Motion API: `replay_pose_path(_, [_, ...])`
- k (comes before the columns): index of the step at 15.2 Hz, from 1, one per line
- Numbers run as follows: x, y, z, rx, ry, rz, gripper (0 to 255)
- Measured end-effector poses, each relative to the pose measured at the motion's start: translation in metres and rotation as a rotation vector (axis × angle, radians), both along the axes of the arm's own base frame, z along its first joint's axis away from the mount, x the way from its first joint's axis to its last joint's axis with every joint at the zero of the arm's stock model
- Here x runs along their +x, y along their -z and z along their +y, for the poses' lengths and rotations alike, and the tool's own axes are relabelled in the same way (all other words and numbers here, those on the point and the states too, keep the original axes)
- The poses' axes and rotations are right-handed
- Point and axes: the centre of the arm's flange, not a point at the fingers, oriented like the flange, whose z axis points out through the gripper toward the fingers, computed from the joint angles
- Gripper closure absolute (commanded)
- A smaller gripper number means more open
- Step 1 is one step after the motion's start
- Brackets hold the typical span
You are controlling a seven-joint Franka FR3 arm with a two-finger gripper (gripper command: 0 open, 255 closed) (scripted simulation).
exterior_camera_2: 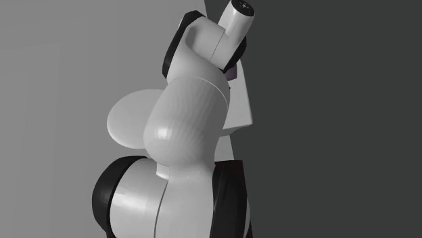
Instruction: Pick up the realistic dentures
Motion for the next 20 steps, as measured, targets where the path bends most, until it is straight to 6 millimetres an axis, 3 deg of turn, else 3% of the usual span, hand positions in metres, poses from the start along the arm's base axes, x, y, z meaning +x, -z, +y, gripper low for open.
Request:
replay_pose_path(8, [0.0,-0.009,-0.001,0.001,0.0,0.002,255])
replay_pose_path(20, [0.0,-0.072,-0.001,0.0,0.0,0.003,255])
